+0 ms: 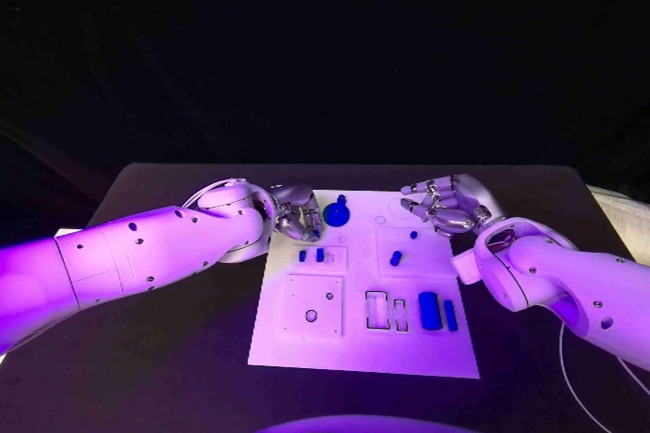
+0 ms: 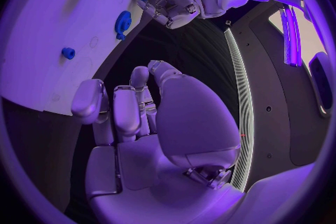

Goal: Assemble the parts on the task board

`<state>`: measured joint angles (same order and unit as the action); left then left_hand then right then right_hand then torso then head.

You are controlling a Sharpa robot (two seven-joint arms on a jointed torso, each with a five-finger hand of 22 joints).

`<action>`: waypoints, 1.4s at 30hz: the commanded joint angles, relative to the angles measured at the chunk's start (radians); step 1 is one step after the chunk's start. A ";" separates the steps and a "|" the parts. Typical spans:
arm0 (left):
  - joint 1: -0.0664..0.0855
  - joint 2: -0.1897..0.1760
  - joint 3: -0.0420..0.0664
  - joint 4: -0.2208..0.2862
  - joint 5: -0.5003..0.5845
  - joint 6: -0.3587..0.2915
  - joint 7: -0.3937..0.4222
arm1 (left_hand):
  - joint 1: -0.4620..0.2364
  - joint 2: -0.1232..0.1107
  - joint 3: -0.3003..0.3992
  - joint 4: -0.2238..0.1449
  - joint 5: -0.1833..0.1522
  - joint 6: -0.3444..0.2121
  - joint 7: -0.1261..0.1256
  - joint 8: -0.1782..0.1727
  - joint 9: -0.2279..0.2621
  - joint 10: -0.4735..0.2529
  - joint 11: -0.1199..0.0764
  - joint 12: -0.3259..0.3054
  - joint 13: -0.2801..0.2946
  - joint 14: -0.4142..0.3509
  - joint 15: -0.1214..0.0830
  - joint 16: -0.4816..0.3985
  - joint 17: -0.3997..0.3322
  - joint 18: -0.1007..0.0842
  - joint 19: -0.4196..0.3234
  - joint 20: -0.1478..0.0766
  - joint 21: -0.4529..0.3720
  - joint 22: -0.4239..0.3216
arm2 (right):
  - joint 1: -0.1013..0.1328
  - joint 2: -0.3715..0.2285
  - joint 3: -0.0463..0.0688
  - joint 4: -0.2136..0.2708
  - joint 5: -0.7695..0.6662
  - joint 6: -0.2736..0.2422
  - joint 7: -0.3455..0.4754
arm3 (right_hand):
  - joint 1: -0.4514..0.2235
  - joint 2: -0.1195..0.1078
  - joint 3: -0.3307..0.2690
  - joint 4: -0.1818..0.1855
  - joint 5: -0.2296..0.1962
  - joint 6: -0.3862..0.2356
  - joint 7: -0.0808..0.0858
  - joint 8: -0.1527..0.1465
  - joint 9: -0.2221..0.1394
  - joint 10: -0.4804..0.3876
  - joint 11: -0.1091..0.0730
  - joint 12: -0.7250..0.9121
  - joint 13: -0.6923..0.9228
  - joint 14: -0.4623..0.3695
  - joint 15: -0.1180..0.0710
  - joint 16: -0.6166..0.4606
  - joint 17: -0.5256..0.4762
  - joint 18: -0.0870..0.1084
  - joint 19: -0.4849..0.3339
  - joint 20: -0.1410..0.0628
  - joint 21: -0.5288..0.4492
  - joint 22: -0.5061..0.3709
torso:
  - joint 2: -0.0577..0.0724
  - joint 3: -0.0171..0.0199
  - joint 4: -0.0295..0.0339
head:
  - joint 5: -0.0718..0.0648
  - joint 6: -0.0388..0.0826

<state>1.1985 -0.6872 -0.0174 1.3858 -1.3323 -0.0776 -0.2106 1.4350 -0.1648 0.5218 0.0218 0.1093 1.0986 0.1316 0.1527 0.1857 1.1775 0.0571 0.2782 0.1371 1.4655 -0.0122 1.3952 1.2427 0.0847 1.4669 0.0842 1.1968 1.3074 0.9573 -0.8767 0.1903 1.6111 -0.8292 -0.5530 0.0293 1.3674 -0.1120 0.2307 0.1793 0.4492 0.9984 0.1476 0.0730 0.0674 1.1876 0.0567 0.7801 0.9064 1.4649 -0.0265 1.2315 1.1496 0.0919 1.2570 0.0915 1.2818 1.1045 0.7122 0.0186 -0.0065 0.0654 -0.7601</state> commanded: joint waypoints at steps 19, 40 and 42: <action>-0.009 0.012 -0.002 -0.006 -0.028 0.032 -0.025 | -0.038 -0.021 0.002 0.001 -0.003 -0.055 0.023 -0.055 -0.025 -0.004 0.018 -0.041 -0.003 0.026 0.004 -0.010 -0.011 -0.019 0.032 0.002 -0.002 0.149 | -0.001 -0.002 0.000 0.002 -0.002 0.014 0.011 | -0.003 -0.004 0.006 0.002 0.003 -0.005 0.002 0.000 0.001 -0.004 0.000 -0.001 0.000 0.012 0.009 -0.002 0.001 0.013 -0.004 0.001 -0.005 0.001 | -0.001 -0.0004 -0.0001 | -0.003 -0.004; -0.009 -0.006 -0.002 -0.001 -0.022 0.032 -0.035 | -0.057 -0.044 -0.005 0.009 -0.003 -0.142 0.021 -0.087 -0.059 -0.046 0.025 -0.111 -0.025 0.024 0.009 -0.017 -0.029 -0.010 0.023 0.009 -0.050 0.137 | -0.001 -0.006 0.000 -0.004 -0.007 0.025 -0.001 | 0.001 -0.005 0.019 -0.001 0.005 -0.008 0.003 0.000 0.001 -0.070 0.001 -0.121 -0.099 -0.001 0.010 -0.042 -0.041 0.019 -0.023 0.001 -0.025 -0.026 | -0.001 -0.0008 -0.0005 | -0.004 -0.001; -0.009 -0.014 -0.002 0.002 -0.016 0.029 -0.032 | -0.057 -0.045 -0.006 0.009 -0.003 -0.142 0.021 -0.087 -0.060 -0.048 0.025 -0.113 -0.026 0.024 0.009 -0.018 -0.031 -0.009 0.022 0.010 -0.055 0.136 | -0.001 -0.009 0.000 -0.011 -0.016 0.035 -0.006 | 0.006 -0.007 0.033 -0.005 0.004 -0.006 0.003 0.002 0.002 -0.087 0.002 -0.169 -0.139 -0.013 0.010 -0.078 -0.077 0.023 -0.036 0.001 -0.040 -0.045 | -0.001 -0.0008 -0.0004 | -0.006 -0.001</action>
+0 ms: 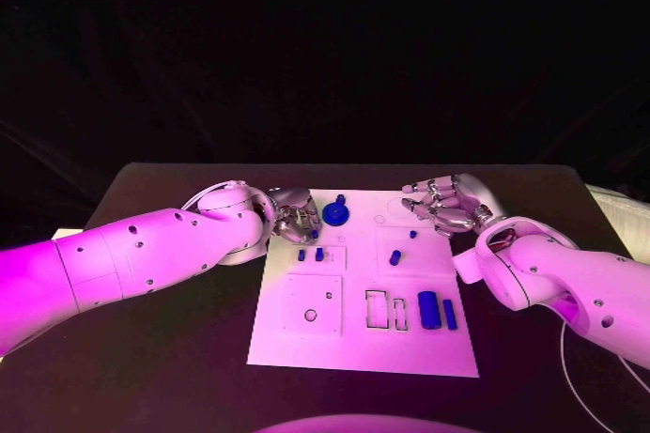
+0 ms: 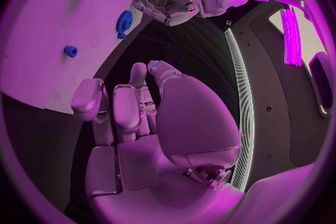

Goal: Assemble the parts on the task board

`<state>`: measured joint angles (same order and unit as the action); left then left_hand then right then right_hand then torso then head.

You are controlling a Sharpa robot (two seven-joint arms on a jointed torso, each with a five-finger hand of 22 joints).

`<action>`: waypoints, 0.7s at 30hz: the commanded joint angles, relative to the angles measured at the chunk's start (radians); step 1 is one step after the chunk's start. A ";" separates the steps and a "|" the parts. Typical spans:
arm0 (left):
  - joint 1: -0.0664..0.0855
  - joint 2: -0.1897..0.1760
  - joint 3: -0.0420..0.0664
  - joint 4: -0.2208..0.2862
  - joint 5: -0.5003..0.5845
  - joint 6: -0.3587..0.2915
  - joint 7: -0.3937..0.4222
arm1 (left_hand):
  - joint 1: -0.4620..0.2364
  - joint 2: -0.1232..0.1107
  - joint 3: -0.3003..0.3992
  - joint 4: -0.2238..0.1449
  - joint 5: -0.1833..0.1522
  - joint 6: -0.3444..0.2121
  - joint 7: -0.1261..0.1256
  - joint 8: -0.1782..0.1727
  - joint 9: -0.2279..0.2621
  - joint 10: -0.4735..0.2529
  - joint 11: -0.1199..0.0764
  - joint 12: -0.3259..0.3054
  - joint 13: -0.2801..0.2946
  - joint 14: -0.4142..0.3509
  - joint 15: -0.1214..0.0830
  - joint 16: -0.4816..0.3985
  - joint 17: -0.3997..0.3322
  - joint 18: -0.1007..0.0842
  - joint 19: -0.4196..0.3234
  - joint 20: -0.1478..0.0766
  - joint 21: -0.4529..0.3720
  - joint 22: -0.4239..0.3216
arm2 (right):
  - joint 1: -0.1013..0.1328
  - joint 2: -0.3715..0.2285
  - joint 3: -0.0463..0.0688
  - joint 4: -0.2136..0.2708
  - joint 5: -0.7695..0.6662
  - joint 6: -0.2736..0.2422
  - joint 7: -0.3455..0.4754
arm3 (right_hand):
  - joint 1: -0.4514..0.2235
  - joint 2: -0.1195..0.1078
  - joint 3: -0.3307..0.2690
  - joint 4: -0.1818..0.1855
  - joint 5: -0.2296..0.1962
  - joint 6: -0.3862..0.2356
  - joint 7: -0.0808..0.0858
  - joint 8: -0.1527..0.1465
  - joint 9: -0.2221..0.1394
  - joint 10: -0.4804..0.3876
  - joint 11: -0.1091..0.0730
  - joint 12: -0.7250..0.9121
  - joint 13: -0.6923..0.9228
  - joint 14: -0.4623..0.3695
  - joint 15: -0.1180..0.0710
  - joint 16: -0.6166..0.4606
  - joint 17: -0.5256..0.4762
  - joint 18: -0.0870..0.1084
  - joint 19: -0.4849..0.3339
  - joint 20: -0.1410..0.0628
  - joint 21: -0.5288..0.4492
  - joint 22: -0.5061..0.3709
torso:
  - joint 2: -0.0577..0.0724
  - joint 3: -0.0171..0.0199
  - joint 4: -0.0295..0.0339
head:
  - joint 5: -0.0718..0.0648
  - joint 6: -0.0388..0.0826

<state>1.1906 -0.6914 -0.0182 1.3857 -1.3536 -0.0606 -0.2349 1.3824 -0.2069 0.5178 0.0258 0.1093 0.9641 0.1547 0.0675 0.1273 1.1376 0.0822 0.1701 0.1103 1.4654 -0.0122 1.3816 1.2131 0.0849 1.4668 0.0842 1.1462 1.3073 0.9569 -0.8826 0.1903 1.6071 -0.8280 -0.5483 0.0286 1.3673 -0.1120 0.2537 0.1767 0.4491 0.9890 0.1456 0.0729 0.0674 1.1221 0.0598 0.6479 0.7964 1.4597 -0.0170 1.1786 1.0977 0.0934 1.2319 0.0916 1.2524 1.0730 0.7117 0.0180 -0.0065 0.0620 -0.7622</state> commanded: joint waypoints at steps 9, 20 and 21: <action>0.009 -0.076 0.002 0.014 0.194 -0.118 -0.002 | 0.020 0.015 0.019 -0.004 -0.001 0.028 0.026 0.024 -0.002 -0.027 0.025 -0.026 -0.013 -0.044 0.026 -0.115 -0.175 0.030 -0.040 0.022 -0.260 0.055 | 0.012 -0.041 0.004 -0.010 -0.220 0.186 -0.068 | 0.055 -0.027 0.085 -0.059 -0.084 0.055 0.010 0.023 0.007 -0.058 0.015 -0.318 -0.285 -0.011 0.009 -0.100 -0.091 0.025 -0.017 0.006 -0.032 -0.035 | -0.001 0.0003 0.0000 | -0.008 0.010; 0.014 -0.171 0.002 0.044 0.806 -0.259 0.189 | 0.018 0.013 0.036 -0.016 -0.003 0.037 0.029 0.042 -0.012 -0.012 0.026 -0.011 -0.021 -0.164 0.027 -0.319 -0.453 0.078 -0.136 0.027 -0.590 -0.070 | 0.033 -0.074 0.018 0.016 -0.681 0.327 -0.217 | 0.048 -0.056 0.109 -0.095 -0.124 0.100 0.001 0.020 0.004 0.003 0.020 -0.513 -0.490 0.000 0.016 -0.111 -0.094 0.025 -0.015 0.014 -0.035 -0.031 | -0.004 -0.0039 -0.0022 | -0.038 0.018; 0.014 -0.176 0.001 0.047 0.858 -0.265 0.217 | 0.015 0.014 0.033 -0.015 -0.004 0.038 0.028 0.044 -0.012 -0.010 0.026 -0.007 -0.021 -0.169 0.027 -0.326 -0.463 0.080 -0.141 0.027 -0.605 -0.077 | 0.033 -0.071 0.018 0.016 -0.718 0.329 -0.227 | 0.048 -0.057 0.109 -0.095 -0.138 0.103 -0.001 0.019 0.004 0.006 0.019 -0.521 -0.503 0.001 0.015 -0.112 -0.095 0.026 -0.014 0.013 -0.035 -0.031 | -0.004 -0.0046 -0.0028 | -0.040 0.020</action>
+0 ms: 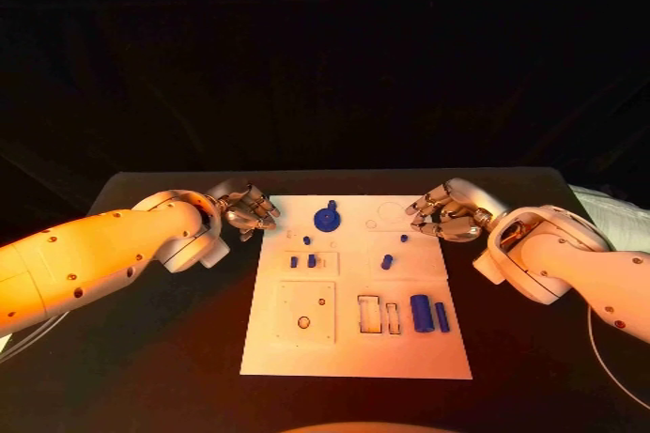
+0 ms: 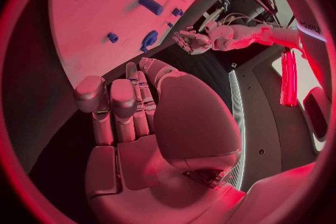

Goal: Assemble the parts on the task board

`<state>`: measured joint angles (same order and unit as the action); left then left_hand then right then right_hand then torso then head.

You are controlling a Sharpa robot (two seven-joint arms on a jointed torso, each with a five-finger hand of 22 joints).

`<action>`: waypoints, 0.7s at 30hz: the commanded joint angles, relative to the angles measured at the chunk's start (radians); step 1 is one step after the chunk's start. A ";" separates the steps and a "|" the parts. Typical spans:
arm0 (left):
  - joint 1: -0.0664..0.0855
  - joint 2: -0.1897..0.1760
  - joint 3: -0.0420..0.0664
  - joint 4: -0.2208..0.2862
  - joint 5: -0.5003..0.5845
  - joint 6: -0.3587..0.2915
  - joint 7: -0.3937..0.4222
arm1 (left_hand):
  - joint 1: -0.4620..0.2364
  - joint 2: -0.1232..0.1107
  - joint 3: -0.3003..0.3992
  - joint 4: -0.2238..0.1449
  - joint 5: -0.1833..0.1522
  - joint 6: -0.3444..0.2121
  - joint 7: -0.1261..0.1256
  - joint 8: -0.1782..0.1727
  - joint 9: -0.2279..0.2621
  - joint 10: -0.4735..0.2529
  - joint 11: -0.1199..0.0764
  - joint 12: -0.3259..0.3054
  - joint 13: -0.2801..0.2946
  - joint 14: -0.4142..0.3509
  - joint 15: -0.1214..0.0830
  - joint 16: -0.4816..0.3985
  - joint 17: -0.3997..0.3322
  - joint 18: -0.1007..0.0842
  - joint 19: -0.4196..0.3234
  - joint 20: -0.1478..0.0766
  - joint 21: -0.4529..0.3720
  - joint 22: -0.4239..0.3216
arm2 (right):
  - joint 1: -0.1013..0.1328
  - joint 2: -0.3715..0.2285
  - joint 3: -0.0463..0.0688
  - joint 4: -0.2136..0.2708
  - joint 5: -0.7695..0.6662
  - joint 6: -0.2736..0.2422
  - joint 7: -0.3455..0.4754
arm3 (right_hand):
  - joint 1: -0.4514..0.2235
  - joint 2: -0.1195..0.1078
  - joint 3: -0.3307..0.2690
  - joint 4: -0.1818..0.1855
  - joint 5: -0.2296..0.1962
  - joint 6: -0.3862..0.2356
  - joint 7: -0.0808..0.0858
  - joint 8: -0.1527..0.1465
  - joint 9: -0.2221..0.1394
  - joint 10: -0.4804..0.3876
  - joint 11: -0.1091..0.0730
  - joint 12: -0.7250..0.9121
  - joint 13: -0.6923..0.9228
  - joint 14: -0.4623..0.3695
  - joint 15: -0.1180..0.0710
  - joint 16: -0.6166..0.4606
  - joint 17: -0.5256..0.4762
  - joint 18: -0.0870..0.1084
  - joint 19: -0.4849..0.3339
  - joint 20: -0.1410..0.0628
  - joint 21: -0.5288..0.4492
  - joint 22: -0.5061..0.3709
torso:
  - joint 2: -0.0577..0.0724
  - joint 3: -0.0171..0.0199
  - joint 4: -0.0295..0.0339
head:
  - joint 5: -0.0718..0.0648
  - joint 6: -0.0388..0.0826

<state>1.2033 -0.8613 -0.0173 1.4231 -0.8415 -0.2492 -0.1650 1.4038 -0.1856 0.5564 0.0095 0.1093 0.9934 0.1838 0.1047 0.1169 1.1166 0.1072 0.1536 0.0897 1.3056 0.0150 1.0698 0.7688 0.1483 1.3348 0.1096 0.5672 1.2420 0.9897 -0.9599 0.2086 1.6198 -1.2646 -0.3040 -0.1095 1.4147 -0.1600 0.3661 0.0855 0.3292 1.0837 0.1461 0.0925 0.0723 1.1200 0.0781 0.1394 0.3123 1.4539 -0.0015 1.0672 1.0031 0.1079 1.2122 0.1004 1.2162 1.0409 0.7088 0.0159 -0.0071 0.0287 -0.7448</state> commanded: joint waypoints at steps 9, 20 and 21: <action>-0.001 -0.035 -0.013 0.067 0.868 -0.102 0.386 | -0.011 0.020 -0.034 0.001 0.000 0.042 -0.014 0.036 0.002 0.049 -0.015 0.063 0.017 -0.029 -0.009 -0.037 -0.055 0.024 -0.028 -0.004 -0.090 -0.044 | -0.003 0.040 -0.006 0.017 -0.539 0.069 -0.178 | 0.010 -0.015 0.050 0.012 -0.144 0.027 -0.012 -0.014 -0.003 0.037 -0.001 -0.056 -0.111 0.017 -0.004 0.001 0.008 0.007 0.024 0.001 0.009 0.019 | 0.001 -0.0038 0.0011 | -0.020 0.009; -0.004 -0.043 -0.017 0.116 0.959 -0.069 0.441 | -0.013 0.024 -0.045 0.000 0.002 0.043 -0.016 0.040 0.001 0.046 -0.017 0.074 0.020 -0.038 -0.010 -0.047 -0.073 0.026 -0.035 -0.006 -0.117 -0.056 | -0.010 0.083 -0.018 -0.011 -0.566 0.125 -0.195 | 0.006 -0.025 0.076 0.023 -0.150 0.020 -0.009 -0.025 -0.005 0.015 0.006 -0.075 -0.155 0.020 0.001 -0.001 0.006 0.005 0.031 0.003 0.013 0.026 | 0.000 -0.0031 0.0014 | -0.020 0.006; -0.004 -0.043 -0.017 0.118 0.960 -0.067 0.442 | -0.013 0.024 -0.045 0.000 0.002 0.043 -0.016 0.040 0.001 0.046 -0.017 0.074 0.020 -0.038 -0.010 -0.047 -0.073 0.026 -0.035 -0.006 -0.117 -0.056 | -0.012 0.085 -0.018 -0.013 -0.564 0.130 -0.195 | 0.006 -0.025 0.077 0.024 -0.150 0.020 -0.008 -0.026 -0.005 0.013 0.007 -0.076 -0.157 0.020 0.001 -0.002 0.006 0.005 0.033 0.004 0.014 0.027 | 0.000 -0.0032 0.0008 | -0.019 0.006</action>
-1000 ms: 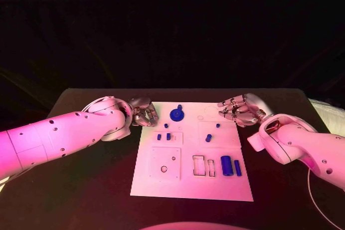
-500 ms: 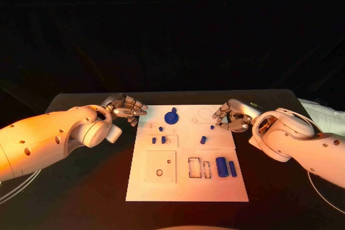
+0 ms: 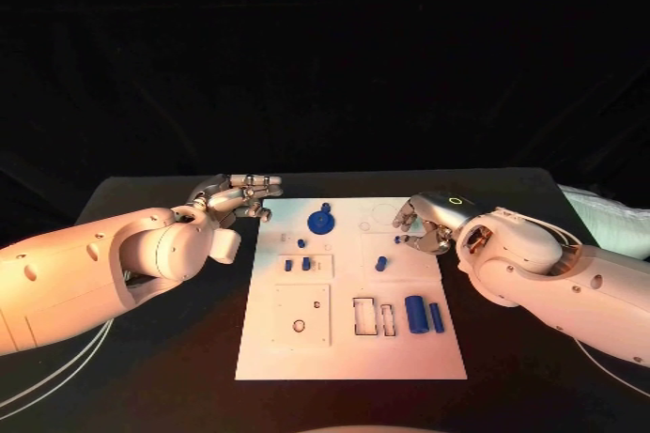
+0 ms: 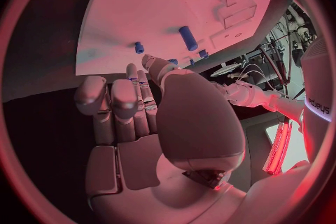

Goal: Assemble the parts on the task board

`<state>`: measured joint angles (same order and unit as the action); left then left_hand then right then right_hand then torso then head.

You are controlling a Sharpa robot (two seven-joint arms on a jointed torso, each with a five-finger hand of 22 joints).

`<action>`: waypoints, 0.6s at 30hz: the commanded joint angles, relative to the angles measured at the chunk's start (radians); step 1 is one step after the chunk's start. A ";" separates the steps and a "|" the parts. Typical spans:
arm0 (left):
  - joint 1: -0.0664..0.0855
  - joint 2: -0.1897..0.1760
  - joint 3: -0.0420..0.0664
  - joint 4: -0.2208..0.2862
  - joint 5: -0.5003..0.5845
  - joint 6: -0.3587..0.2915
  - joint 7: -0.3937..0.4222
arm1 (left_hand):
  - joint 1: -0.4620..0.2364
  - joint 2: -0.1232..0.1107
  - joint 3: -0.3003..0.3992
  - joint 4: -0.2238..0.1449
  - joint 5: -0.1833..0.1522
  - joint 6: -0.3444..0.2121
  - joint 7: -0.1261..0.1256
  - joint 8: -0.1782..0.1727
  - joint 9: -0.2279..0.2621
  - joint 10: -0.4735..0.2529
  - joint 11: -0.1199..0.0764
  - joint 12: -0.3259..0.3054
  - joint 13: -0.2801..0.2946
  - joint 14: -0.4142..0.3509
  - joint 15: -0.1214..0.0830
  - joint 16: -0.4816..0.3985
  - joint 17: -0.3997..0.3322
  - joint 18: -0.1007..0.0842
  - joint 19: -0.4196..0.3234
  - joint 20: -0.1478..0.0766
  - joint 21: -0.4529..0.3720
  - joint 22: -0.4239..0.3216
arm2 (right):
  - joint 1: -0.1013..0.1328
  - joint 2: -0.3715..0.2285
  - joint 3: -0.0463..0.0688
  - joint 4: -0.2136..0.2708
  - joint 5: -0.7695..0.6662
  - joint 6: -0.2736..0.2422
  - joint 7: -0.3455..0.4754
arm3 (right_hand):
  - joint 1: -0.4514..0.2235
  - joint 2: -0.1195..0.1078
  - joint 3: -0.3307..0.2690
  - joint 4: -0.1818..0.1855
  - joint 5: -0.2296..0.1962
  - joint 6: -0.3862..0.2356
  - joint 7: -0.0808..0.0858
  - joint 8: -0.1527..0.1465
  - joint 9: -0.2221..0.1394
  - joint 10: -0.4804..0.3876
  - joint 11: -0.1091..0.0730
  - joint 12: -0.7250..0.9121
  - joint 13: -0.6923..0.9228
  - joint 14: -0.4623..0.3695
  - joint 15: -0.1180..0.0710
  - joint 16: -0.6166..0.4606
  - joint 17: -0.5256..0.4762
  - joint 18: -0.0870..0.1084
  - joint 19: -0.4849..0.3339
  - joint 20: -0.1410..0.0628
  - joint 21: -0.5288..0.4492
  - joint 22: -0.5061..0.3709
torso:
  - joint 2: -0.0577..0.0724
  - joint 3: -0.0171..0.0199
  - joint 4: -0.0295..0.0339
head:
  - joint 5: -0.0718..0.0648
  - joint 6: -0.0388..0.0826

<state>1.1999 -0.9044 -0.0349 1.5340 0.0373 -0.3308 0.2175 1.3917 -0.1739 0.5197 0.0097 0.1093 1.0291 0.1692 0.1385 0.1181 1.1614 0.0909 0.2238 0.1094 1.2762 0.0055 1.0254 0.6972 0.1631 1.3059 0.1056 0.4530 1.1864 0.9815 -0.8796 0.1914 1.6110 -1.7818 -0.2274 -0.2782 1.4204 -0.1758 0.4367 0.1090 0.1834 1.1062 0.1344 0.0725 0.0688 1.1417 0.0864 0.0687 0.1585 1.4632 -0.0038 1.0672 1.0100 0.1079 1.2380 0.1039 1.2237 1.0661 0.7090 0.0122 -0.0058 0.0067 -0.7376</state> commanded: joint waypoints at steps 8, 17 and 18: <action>0.000 -0.003 0.000 0.016 0.086 -0.002 0.066 | 0.000 0.014 -0.011 -0.002 0.004 0.006 -0.001 0.008 -0.001 -0.001 -0.001 0.007 0.002 -0.012 -0.001 -0.004 -0.004 0.012 -0.009 -0.002 -0.010 -0.005 | -0.012 0.014 -0.004 -0.016 -0.051 0.093 -0.041 | -0.002 -0.016 0.011 0.002 -0.009 -0.005 0.006 -0.007 -0.002 -0.023 0.002 -0.006 -0.025 0.011 0.007 -0.005 -0.005 0.005 0.008 0.002 0.007 0.003 | 0.000 0.0019 -0.0020 | 0.006 -0.003; 0.000 -0.004 0.000 0.024 0.087 -0.006 0.065 | -0.002 0.015 -0.017 -0.003 0.005 0.000 0.001 0.007 -0.002 -0.008 0.001 0.011 0.003 -0.015 0.000 -0.006 -0.009 0.012 -0.010 -0.002 -0.017 -0.009 | -0.017 0.033 -0.010 -0.028 -0.077 0.087 -0.039 | 0.001 -0.014 0.017 0.002 -0.013 -0.004 0.004 -0.006 -0.001 -0.023 0.002 -0.003 -0.034 0.011 0.007 -0.006 -0.007 0.005 0.008 0.003 0.006 0.002 | 0.000 0.0028 -0.0018 | 0.008 -0.005; 0.000 -0.004 0.000 0.024 0.087 -0.005 0.065 | -0.002 0.015 -0.017 -0.003 0.005 0.000 0.001 0.007 -0.002 -0.008 0.001 0.011 0.003 -0.015 0.000 -0.006 -0.009 0.012 -0.010 -0.002 -0.017 -0.009 | -0.017 0.035 -0.011 -0.029 -0.076 0.087 -0.038 | 0.001 -0.014 0.017 0.002 -0.013 -0.004 0.004 -0.006 -0.001 -0.023 0.002 -0.003 -0.034 0.011 0.007 -0.006 -0.007 0.005 0.008 0.003 0.006 0.002 | 0.000 0.0028 -0.0022 | 0.008 -0.007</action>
<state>1.1991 -0.9085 -0.0354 1.5549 0.1113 -0.3357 0.2635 1.3878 -0.1699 0.5076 0.0080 0.1093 1.0289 0.1691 0.1424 0.1166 1.1611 0.0909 0.2286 0.1113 1.2692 0.0056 1.0253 0.6893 0.1633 1.3023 0.1020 0.4414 1.1784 0.9680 -0.8473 0.1829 1.5842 -1.8299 -0.1646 -0.3095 1.4202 -0.1834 0.4472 0.1115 0.1756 1.1022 0.1375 0.0670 0.0676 1.1229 0.0886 0.0673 0.1245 1.4666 -0.0003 1.0672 1.0039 0.1079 1.2414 0.1075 1.2278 1.0681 0.7095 0.0141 -0.0074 0.0134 -0.7416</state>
